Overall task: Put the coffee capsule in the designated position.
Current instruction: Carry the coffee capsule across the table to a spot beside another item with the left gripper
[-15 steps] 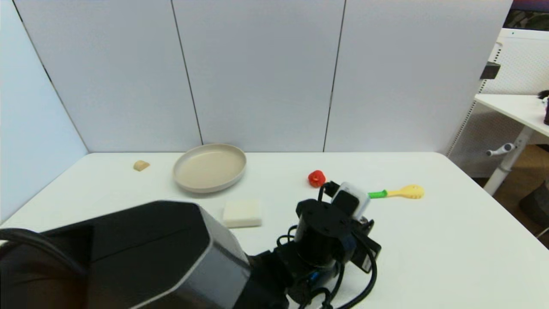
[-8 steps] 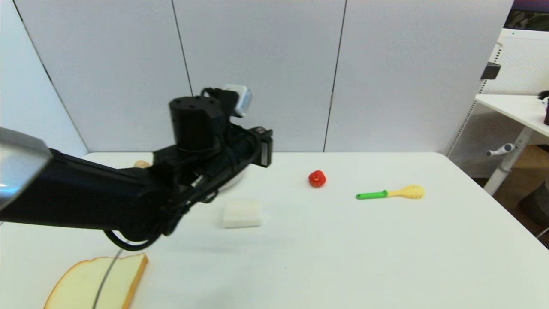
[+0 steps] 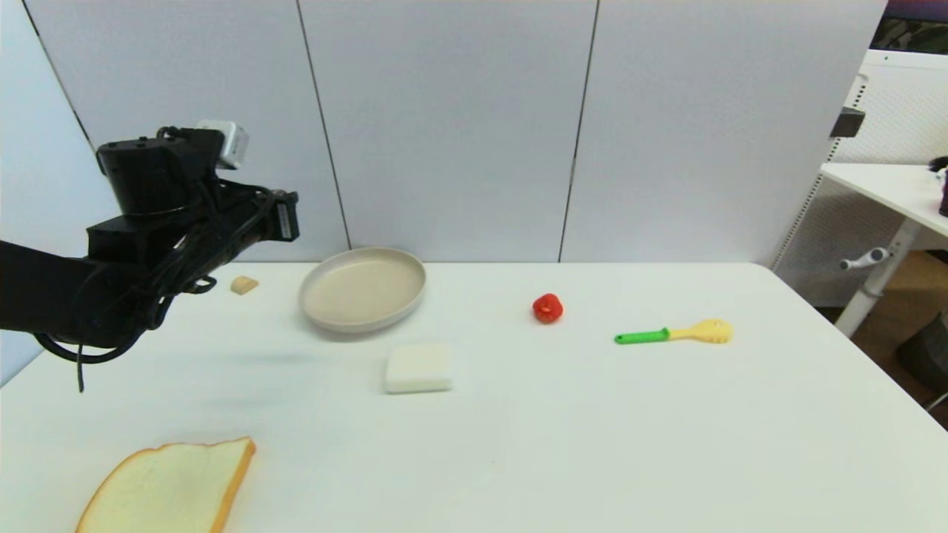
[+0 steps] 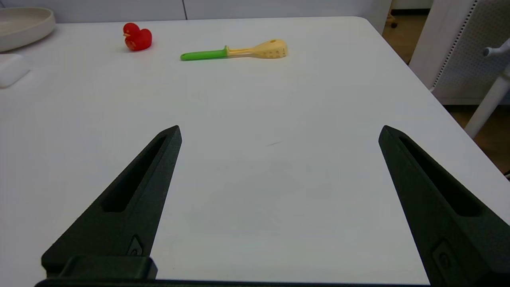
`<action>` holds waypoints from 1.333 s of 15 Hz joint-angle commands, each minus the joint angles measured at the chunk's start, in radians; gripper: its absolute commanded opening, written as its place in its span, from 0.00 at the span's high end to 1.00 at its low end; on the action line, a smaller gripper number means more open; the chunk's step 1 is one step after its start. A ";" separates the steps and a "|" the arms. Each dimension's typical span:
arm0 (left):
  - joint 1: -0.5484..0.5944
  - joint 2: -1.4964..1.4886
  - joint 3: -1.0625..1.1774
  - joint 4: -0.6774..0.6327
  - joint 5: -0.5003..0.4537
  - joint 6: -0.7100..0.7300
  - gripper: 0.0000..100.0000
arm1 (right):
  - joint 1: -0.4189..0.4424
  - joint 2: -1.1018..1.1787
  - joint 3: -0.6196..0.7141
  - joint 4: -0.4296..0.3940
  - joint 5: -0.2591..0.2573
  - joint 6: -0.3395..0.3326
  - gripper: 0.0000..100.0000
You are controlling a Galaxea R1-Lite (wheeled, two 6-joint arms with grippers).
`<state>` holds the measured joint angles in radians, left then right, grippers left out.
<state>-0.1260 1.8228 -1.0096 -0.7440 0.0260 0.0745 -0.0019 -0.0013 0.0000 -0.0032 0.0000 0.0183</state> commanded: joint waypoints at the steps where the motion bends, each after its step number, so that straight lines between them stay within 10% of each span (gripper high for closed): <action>1: 0.123 0.158 -0.037 -0.009 -0.031 0.018 1.00 | 0.000 0.001 0.000 0.000 0.000 0.000 0.00; 16: 0.151 0.420 -0.210 0.000 -0.064 0.015 1.00 | 0.000 0.001 0.000 0.000 0.000 0.000 0.00; 17: 0.157 0.420 -0.210 0.000 -0.064 0.015 0.00 | 0.000 0.001 0.000 0.000 0.000 0.000 0.00; 20: 0.161 0.420 -0.216 0.002 -0.067 0.015 0.00 | 0.000 0.001 0.000 0.000 0.000 0.000 0.00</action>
<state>0.0326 2.2402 -1.2232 -0.7387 -0.0404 0.0885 -0.0017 -0.0013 0.0000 -0.0028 0.0000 0.0181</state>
